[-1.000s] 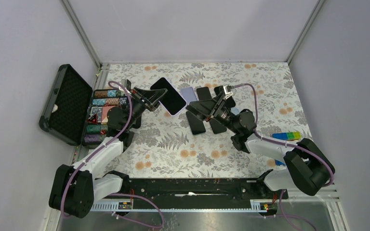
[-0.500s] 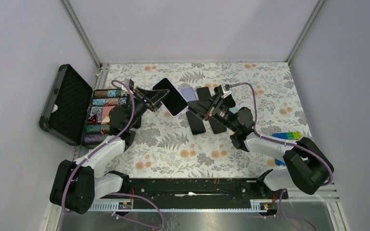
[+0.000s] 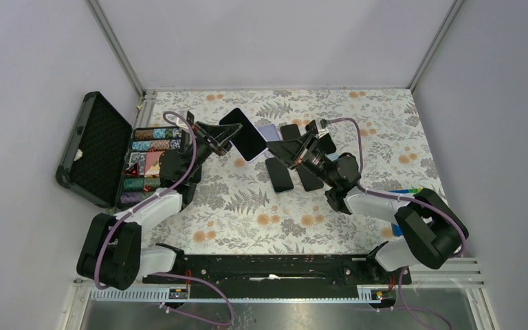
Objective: Take the phone out of the phone case
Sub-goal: Remove the phone case from the phone.
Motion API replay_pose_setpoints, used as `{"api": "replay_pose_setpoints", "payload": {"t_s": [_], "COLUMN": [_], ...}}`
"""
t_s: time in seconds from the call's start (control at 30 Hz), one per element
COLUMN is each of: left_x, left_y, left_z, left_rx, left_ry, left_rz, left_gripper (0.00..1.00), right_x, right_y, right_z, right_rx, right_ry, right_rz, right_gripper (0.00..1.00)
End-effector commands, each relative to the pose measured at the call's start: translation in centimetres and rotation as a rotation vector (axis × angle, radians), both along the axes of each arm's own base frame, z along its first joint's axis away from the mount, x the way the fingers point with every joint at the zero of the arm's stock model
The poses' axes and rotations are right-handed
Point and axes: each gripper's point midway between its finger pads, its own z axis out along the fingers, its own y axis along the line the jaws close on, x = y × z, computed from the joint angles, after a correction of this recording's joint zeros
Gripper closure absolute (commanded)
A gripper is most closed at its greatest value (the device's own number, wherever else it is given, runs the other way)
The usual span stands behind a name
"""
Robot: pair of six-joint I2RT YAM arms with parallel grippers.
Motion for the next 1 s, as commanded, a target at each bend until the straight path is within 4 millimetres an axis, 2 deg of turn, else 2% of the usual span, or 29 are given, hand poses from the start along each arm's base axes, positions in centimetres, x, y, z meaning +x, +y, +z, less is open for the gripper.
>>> {"api": "replay_pose_setpoints", "payload": {"t_s": [0.0, 0.13, 0.3, 0.47, 0.67, 0.8, 0.87, 0.97], "left_x": [-2.2, -1.5, -1.5, -2.0, -3.2, -4.3, -4.6, -5.1], "left_y": [0.1, -0.5, -1.7, -2.0, -2.7, -3.4, -3.4, -3.1], "left_z": [5.1, 4.3, 4.5, 6.0, 7.7, 9.1, 9.7, 10.6], "left_rx": [-0.125, -0.163, -0.205, -0.226, -0.297, -0.332, -0.341, -0.345], "left_ry": [-0.146, -0.101, -0.075, -0.096, -0.043, -0.021, -0.031, -0.058], "left_rz": [-0.069, -0.109, -0.18, -0.208, -0.308, -0.387, -0.397, -0.399], "left_gripper": [1.0, 1.0, 1.0, 1.0, 1.0, 1.0, 1.0, 1.0], "right_x": [-1.0, -1.5, -1.6, -2.2, -2.8, -4.2, -4.1, -2.8], "right_y": [0.3, 0.2, 0.2, 0.1, 0.0, 0.0, 0.1, 0.7], "right_z": [3.1, 3.8, 4.0, 4.5, 5.7, 6.8, 6.3, 4.4], "right_rx": [0.069, 0.073, 0.074, 0.066, 0.065, 0.022, -0.014, -0.087], "right_ry": [-0.09, -0.122, -0.13, -0.2, -0.273, -0.447, -0.478, -0.427], "right_rz": [0.048, 0.051, 0.052, 0.045, 0.043, 0.027, 0.027, 0.031], "right_gripper": [1.0, 1.0, 1.0, 1.0, 1.0, 1.0, 1.0, 1.0]}}
